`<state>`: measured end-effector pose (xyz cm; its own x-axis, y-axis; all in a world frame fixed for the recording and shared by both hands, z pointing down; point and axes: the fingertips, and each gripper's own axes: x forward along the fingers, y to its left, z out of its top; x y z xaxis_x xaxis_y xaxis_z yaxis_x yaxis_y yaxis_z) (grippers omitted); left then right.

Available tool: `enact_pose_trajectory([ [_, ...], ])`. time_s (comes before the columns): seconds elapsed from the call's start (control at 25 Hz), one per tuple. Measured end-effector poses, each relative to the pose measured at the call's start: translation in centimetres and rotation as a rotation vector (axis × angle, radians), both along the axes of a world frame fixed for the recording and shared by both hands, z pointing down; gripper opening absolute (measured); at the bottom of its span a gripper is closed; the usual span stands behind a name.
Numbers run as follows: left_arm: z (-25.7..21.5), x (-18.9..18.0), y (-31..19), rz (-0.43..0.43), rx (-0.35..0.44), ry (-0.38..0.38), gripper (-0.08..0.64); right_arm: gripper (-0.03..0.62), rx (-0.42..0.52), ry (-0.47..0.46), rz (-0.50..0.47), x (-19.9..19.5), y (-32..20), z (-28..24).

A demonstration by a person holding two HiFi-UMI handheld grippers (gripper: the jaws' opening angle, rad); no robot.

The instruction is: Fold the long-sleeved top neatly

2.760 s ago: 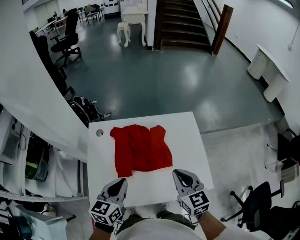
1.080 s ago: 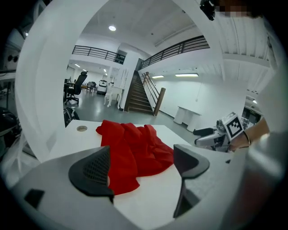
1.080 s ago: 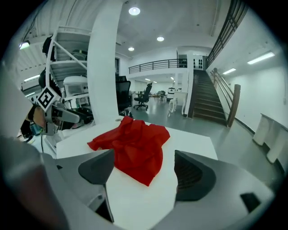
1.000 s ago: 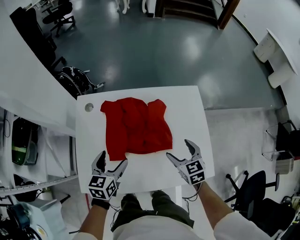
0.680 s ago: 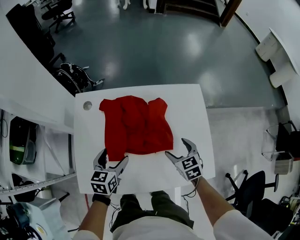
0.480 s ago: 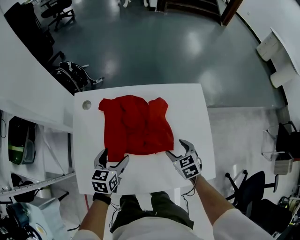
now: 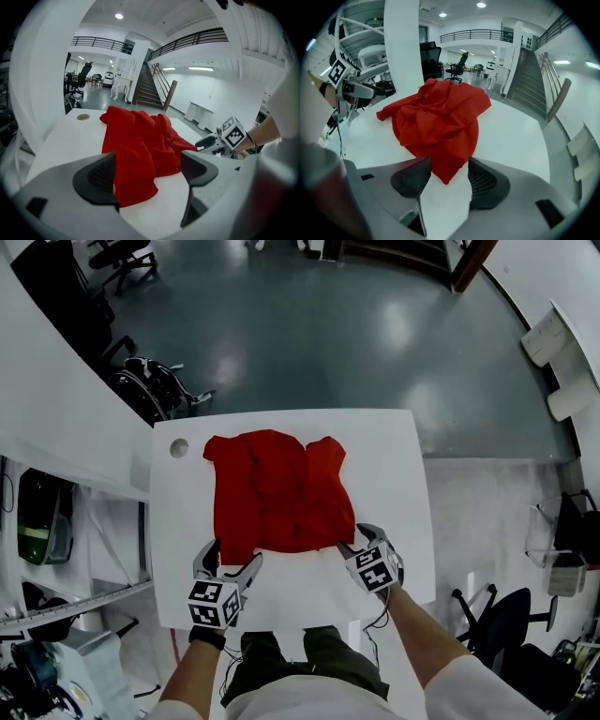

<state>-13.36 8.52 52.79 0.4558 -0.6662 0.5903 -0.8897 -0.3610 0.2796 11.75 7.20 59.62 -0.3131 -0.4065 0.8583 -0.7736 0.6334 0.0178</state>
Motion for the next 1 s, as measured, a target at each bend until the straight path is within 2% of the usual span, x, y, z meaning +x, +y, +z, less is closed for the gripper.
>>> enact_pose_trajectory([
  [0.32,0.4,-0.3,0.0,0.002,-0.012,-0.011,0.430,0.197,-0.022,0.047,0.005,-0.5,-0.5,1.1],
  [0.44,0.6,-0.4,0.1,0.005,-0.020,-0.011,0.428,0.108,-0.015,0.062,-0.006,-1.0,-0.5,1.0],
  [0.52,0.6,-0.4,0.1,0.010,-0.024,-0.010,0.428,0.076,-0.011,0.060,-0.003,-1.2,-0.3,1.0],
  [1.0,1.9,-0.5,0.6,0.053,-0.068,-0.020,0.428,0.071,-0.050,-0.004,-0.017,-1.0,2.4,0.1],
])
